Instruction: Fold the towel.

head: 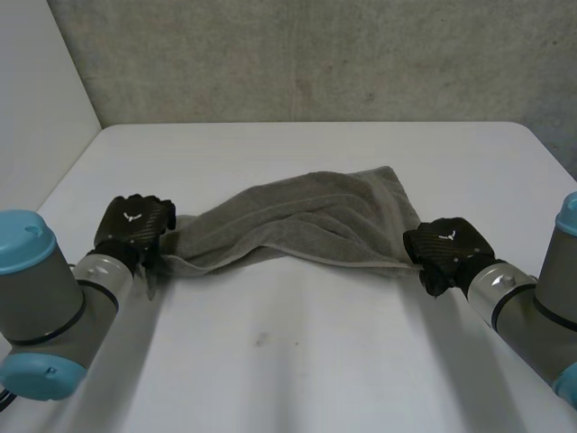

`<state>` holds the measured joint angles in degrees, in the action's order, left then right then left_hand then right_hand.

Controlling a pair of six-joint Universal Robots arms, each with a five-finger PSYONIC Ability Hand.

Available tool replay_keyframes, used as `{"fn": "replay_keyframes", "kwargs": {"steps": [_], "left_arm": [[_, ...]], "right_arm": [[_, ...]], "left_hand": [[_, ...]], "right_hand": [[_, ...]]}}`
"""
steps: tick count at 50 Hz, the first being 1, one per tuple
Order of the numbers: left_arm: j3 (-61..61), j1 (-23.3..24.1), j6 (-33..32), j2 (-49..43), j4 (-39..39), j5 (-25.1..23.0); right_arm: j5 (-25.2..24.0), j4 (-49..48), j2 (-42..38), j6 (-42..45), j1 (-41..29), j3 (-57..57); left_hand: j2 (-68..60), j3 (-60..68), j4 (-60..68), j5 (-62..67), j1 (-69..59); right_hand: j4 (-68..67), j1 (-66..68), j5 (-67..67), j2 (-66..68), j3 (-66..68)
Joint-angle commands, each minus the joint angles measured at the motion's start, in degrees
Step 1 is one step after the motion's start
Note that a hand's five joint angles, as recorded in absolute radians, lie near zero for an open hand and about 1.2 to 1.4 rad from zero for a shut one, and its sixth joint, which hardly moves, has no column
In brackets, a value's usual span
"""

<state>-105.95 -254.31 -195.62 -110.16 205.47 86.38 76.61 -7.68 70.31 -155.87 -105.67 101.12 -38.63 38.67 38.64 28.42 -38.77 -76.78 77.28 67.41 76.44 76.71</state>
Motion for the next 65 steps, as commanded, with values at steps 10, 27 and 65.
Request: {"fn": "replay_keyframes", "kwargs": {"steps": [10,27,65], "left_arm": [[-3.21,3.29,-0.55,-0.23,0.46,0.19],[-2.68,3.21,-1.08,-1.28,0.37,1.25],[28.7,1.8,-3.63,14.62,-36.37,2.74]], "right_arm": [[-0.23,-0.76,1.32,0.12,2.48,1.8],[-0.15,0.03,2.19,0.12,2.57,0.84],[1.08,42.49,7.86,2.32,3.98,-46.79]], "left_hand": [[-5.9,5.86,5.89,6.11,-5.76],[-41.37,41.33,41.36,41.58,-41.23],[-41.37,41.33,41.36,41.58,-41.23]], "right_hand": [[-3.22,2.72,2.59,3.56,3.29],[-3.22,2.72,2.59,3.56,3.29],[-3.22,2.72,2.59,3.56,3.29]]}}
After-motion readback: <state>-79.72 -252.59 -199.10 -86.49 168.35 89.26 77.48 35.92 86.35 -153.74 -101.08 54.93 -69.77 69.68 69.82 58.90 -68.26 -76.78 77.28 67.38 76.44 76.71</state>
